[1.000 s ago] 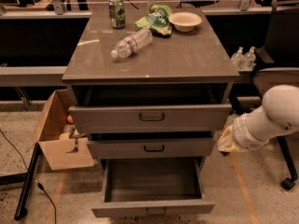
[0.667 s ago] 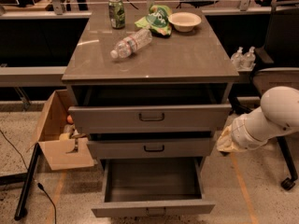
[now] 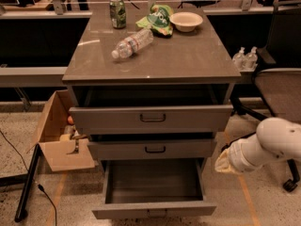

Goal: Close bottom drawer

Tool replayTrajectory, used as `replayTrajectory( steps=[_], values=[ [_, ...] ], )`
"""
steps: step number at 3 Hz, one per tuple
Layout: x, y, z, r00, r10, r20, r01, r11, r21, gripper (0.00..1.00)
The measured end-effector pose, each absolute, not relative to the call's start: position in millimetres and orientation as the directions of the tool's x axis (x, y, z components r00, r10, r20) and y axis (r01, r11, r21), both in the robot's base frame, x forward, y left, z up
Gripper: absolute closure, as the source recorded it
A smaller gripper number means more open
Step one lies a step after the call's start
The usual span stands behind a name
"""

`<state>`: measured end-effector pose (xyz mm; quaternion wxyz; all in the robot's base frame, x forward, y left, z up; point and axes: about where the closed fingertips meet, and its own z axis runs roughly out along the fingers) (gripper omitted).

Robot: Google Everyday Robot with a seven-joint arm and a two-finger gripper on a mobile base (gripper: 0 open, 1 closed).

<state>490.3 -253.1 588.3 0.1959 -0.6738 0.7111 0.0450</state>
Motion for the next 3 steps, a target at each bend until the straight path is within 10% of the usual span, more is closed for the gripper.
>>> replayTrajectory(
  steps=[3],
  values=[
    [464.7, -253.0, 450.0, -0.011, -0.900, -0.436, -0.983, 0.089, -0.160, 1.00]
  ],
)
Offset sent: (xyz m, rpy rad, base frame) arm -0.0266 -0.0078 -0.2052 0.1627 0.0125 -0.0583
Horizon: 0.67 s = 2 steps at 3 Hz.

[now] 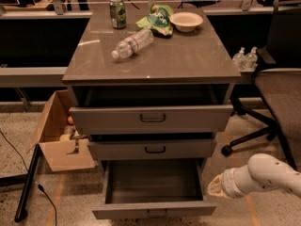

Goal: Close bottom drawer

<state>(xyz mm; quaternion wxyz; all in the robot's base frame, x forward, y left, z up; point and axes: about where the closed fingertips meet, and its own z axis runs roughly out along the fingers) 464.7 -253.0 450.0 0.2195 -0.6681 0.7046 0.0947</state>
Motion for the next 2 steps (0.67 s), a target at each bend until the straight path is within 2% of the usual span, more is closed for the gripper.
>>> replayTrajectory(
  steps=[2],
  values=[
    [460.4, -253.6, 359.5, -0.044, -0.888, -0.458, -0.974, 0.140, -0.177, 1.00]
  ],
)
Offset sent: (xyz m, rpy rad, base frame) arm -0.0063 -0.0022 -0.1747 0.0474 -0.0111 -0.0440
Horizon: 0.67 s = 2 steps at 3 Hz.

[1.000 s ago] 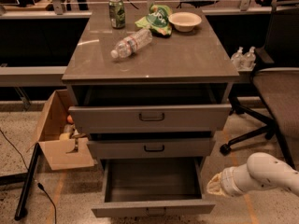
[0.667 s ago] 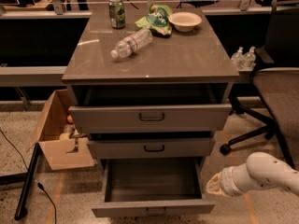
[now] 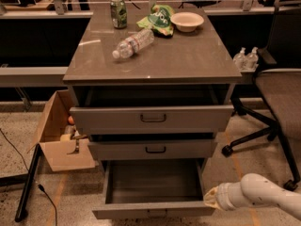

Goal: Close bottom drawer

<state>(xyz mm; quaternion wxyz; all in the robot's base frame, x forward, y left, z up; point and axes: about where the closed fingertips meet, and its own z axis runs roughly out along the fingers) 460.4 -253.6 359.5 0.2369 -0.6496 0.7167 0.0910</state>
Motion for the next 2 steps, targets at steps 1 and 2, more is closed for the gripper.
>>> replayTrajectory(
  steps=[1, 2],
  values=[
    [449.2, -251.3, 308.0, -0.077, -0.876, -0.476, -0.973, 0.172, -0.157, 1.00],
    [441.1, -244.5, 267.3, -0.104, -0.859, -0.502, -0.966, 0.208, -0.156, 1.00]
  ],
)
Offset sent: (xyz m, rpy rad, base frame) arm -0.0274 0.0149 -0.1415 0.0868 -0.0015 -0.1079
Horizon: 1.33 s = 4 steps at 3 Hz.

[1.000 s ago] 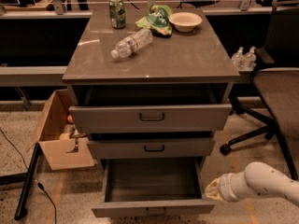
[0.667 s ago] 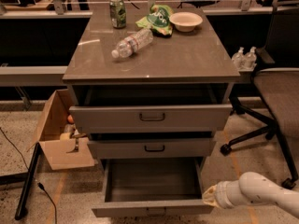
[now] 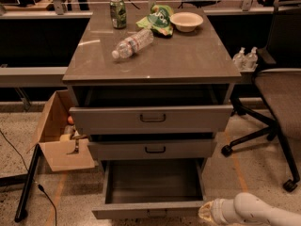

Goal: Close bottom drawer

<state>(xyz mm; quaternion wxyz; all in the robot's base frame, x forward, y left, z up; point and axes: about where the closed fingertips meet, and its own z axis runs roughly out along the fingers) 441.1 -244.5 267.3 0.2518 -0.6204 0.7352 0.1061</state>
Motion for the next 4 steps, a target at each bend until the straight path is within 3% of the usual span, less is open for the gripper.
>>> replayTrajectory(
  steps=[2, 4],
  values=[
    [429.7, -237.5, 205.0, -0.129, -0.847, -0.516, -0.946, 0.261, -0.192, 1.00],
    [452.5, -236.9, 166.2, -0.151, -0.839, -0.523, -0.895, 0.341, -0.289, 1.00]
  ],
)
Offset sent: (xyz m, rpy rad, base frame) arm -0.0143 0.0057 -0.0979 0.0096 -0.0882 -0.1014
